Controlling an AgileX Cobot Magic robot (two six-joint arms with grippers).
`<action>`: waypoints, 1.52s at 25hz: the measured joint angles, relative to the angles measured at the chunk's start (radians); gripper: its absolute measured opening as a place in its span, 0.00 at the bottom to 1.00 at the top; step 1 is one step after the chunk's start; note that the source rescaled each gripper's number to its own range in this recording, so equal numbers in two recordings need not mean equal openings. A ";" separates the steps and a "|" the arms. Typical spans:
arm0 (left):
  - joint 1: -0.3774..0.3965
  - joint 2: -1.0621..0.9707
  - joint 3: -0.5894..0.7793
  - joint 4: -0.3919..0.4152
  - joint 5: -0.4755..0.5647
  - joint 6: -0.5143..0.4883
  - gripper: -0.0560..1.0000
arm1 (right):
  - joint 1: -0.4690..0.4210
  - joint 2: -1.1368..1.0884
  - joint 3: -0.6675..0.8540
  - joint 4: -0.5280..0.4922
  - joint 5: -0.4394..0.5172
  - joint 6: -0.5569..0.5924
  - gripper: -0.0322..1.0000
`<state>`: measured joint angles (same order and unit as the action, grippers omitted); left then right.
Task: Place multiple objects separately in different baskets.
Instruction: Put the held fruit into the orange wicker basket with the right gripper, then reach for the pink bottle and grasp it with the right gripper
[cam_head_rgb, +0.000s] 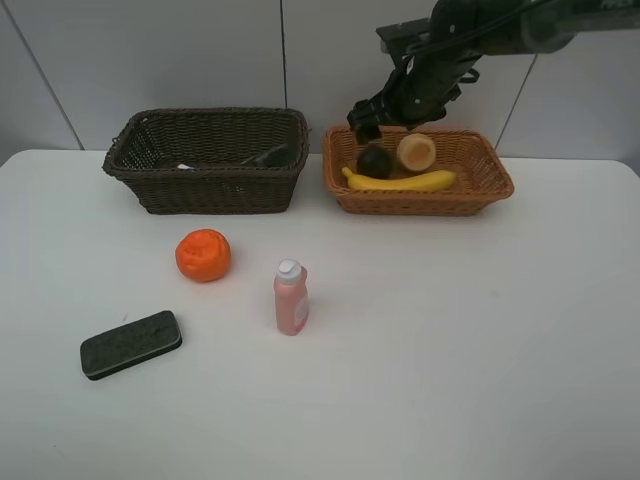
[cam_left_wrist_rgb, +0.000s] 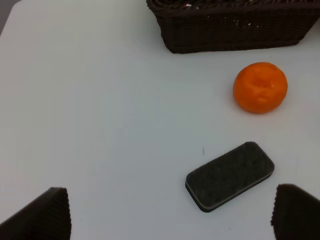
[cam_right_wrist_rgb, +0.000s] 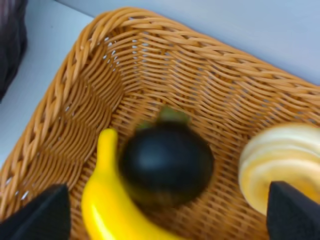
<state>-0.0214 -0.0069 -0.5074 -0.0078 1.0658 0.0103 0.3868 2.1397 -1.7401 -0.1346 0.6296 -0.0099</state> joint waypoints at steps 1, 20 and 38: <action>0.000 0.000 0.000 0.000 0.000 0.000 1.00 | 0.000 -0.014 0.000 0.003 0.023 0.000 0.98; 0.000 0.000 0.000 0.000 0.000 0.000 1.00 | 0.204 -0.326 0.000 0.081 0.586 0.555 0.98; 0.000 0.000 0.000 0.000 0.000 0.000 1.00 | 0.477 -0.293 0.177 0.060 0.588 0.923 0.98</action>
<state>-0.0214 -0.0069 -0.5074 -0.0078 1.0658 0.0103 0.8642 1.8471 -1.5636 -0.0742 1.2175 0.9133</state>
